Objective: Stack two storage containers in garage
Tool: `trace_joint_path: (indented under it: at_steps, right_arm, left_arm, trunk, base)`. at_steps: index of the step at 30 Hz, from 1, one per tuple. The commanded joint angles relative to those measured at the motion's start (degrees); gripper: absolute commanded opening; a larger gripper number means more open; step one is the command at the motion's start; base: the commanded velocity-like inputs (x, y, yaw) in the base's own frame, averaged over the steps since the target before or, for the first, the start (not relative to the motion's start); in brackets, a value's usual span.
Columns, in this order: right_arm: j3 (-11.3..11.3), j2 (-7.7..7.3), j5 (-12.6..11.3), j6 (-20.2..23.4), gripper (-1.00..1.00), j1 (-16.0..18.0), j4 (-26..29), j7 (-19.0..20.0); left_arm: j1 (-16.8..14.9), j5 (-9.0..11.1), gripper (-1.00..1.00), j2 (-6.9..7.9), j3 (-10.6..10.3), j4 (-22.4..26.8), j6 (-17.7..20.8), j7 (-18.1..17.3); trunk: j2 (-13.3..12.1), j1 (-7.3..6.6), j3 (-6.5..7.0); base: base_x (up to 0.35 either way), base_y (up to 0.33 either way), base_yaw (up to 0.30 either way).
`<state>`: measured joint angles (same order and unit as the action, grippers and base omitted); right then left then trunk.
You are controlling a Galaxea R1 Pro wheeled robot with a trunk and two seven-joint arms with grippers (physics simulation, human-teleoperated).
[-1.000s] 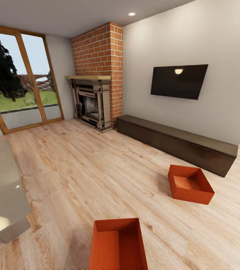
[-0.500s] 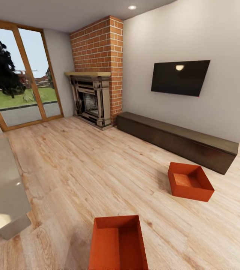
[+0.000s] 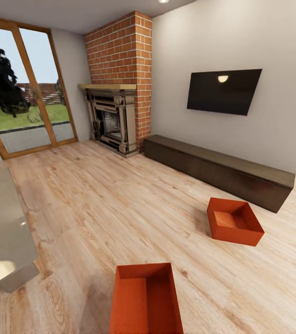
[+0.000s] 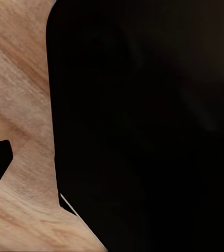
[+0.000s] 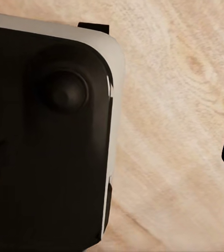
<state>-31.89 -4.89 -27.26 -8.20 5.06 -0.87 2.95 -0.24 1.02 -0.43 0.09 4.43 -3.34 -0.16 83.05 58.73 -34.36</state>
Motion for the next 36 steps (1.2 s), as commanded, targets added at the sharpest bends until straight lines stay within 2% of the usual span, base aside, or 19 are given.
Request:
trace_joint_path:
  at_steps: [1, 36]
  right_arm:
    - [-0.4, -0.01, -0.6, -0.2, 1.00, 0.0, -0.1, 0.3]
    - [-0.4, -0.03, -0.6, -0.2, 1.00, 0.0, -0.1, 0.3]
  left_arm:
    - [0.0, 0.1, 1.00, -0.01, 0.0, 0.0, -0.2, 0.0]
    - [0.0, 0.1, 1.00, -0.01, 0.1, 0.0, -0.2, 0.0]
  trunk:
    - [0.0, 0.00, -0.14]
    - [0.0, 0.00, -3.34]
  base:
    - [0.000, 0.000, 0.000]
    - [0.000, 0.000, 0.000]
